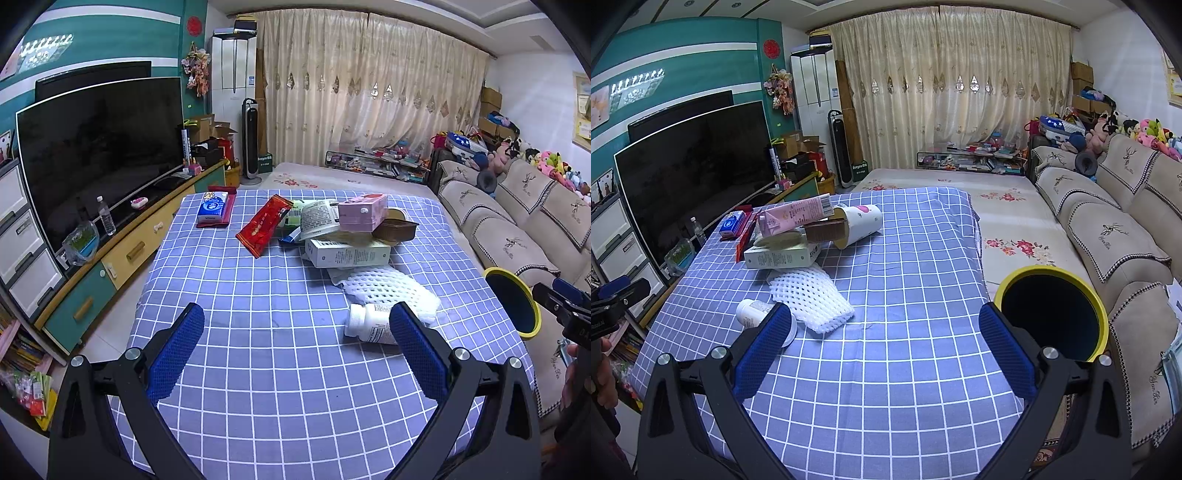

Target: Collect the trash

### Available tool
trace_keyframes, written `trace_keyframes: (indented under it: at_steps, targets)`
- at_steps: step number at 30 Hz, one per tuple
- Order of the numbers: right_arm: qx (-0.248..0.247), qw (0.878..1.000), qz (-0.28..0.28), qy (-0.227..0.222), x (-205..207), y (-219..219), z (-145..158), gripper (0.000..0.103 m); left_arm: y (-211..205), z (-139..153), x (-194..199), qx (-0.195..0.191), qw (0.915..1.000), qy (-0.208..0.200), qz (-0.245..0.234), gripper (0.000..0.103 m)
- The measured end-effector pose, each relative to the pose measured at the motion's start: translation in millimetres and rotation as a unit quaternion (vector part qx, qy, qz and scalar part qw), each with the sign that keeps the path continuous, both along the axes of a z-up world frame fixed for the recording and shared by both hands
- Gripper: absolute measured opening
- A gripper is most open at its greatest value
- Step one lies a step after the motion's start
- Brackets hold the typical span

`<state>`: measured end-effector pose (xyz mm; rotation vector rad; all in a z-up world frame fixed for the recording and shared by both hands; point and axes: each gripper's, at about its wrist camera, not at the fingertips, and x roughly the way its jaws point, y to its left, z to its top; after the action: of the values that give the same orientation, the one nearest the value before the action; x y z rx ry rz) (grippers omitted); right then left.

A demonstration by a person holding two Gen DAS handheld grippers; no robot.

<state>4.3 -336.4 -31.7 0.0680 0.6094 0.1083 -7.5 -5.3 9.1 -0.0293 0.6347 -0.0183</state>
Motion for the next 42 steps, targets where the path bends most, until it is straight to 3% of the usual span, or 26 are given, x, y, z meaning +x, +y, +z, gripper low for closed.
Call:
trace_keyframes:
  at_steps: [42]
  targets:
    - [0.007, 1.000, 0.012, -0.001, 14.6, 13.7, -1.7, 0.097, 12.2, -11.0, 8.0, -0.013, 0.9999, 0.007, 0.007, 0.099]
